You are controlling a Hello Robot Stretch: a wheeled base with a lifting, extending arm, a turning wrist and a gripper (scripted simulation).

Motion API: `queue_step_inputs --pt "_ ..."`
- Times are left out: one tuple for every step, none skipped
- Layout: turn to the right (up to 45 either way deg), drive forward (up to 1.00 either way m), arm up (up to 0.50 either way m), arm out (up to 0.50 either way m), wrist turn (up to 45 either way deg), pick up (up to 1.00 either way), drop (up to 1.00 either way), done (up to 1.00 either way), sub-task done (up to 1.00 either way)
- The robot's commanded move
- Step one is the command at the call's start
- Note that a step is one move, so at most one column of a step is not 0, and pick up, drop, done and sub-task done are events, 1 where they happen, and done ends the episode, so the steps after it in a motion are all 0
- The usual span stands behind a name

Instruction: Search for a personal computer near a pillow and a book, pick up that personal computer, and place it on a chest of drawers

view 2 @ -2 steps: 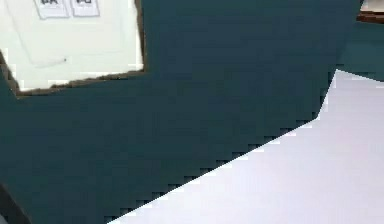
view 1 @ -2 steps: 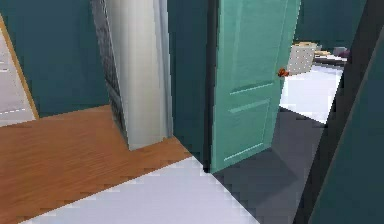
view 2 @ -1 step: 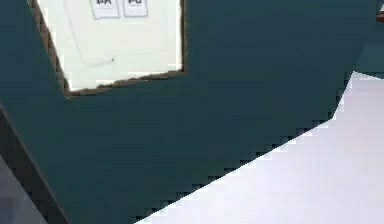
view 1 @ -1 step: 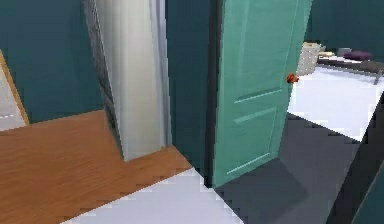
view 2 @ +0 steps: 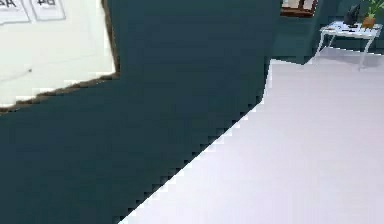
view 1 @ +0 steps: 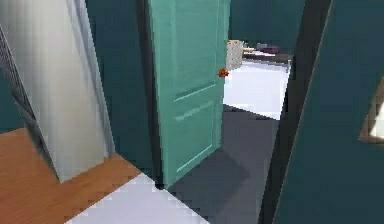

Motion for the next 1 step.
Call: queue_step_inputs --pt "0.0 1.00 0.00 0.00 0.0 0.00 0.00 0.00 0.00"
